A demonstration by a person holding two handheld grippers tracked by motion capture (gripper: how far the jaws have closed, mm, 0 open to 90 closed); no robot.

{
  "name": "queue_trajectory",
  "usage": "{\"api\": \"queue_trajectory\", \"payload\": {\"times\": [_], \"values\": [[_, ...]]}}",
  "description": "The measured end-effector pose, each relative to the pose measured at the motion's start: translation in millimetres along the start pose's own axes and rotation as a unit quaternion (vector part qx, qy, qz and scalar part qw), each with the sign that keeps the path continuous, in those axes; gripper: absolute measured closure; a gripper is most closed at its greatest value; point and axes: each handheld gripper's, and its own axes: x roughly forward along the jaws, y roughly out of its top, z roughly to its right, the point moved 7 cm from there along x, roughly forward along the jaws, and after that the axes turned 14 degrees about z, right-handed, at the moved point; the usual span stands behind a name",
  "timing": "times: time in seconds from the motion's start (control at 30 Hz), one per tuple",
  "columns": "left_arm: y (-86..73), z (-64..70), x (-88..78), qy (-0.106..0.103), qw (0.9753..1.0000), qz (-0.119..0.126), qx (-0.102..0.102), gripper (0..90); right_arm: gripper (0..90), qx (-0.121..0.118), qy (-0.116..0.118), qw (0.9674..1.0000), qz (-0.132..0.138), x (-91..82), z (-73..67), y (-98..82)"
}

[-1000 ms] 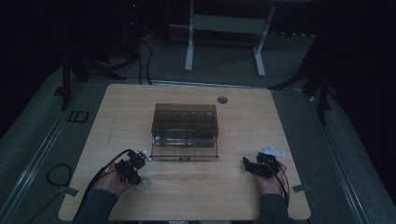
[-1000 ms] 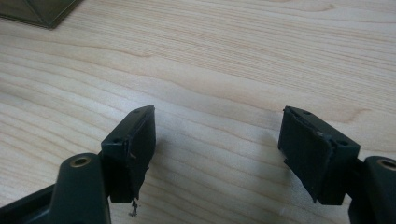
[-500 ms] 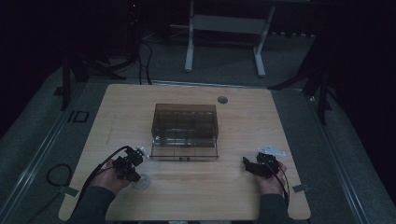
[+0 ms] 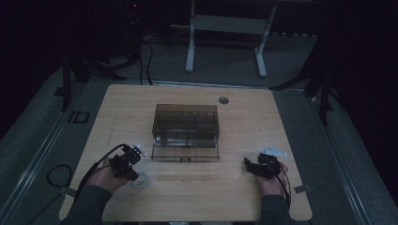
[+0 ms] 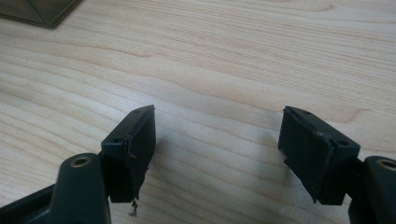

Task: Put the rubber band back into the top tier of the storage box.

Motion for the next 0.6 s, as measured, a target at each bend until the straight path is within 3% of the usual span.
{"api": "queue_trajectory", "payload": {"times": [0.6], "values": [[6.3,-4.8,-13.5,0.003,0.9999,0.009,0.003,82.1,27.4,0.000,0.000,1.0000,0.000,0.0,0.0,0.0]]}}
